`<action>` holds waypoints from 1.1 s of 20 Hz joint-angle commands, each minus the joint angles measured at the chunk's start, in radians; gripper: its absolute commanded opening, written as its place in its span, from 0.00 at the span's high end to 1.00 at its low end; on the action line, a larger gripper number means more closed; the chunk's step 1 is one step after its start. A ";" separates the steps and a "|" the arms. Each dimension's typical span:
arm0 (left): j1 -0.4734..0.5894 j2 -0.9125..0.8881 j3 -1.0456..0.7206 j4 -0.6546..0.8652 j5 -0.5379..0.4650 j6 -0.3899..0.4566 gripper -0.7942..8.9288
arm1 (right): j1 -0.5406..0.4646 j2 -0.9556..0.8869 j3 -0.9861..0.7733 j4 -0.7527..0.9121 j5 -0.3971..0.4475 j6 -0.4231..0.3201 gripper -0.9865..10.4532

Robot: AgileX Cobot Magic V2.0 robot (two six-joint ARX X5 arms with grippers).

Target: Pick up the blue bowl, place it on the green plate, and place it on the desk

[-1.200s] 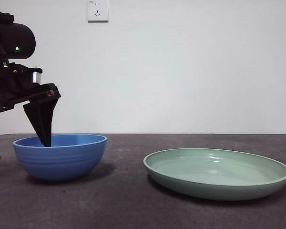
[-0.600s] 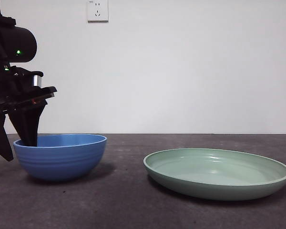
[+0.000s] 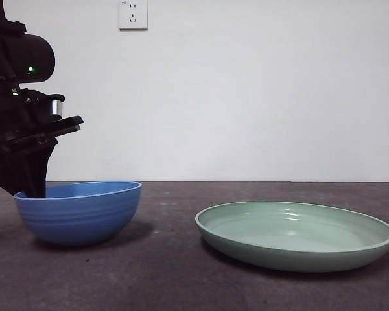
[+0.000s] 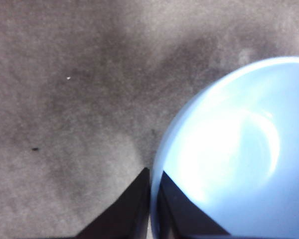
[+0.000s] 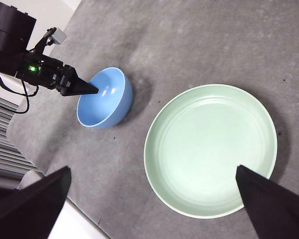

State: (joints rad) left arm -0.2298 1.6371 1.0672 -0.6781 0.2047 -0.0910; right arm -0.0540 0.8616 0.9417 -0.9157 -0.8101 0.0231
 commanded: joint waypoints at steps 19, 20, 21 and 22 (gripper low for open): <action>-0.467 0.370 0.741 -0.256 -0.003 -0.094 0.90 | 0.000 0.006 0.017 0.006 -0.001 -0.010 0.37; -0.490 0.419 0.794 -0.290 -0.007 -0.087 0.90 | 0.000 0.006 0.017 0.006 -0.001 -0.010 0.37; -0.508 0.459 0.835 -0.312 -0.019 -0.077 0.90 | 0.000 0.006 0.017 0.005 -0.002 -0.009 0.37; -0.523 0.493 0.868 -0.329 -0.035 -0.073 0.90 | 0.000 0.006 0.017 0.005 -0.002 -0.010 0.37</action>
State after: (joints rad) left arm -0.7464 2.1067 1.9034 -1.0080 0.1761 -0.1734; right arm -0.0540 0.8616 0.9417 -0.9157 -0.8101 0.0227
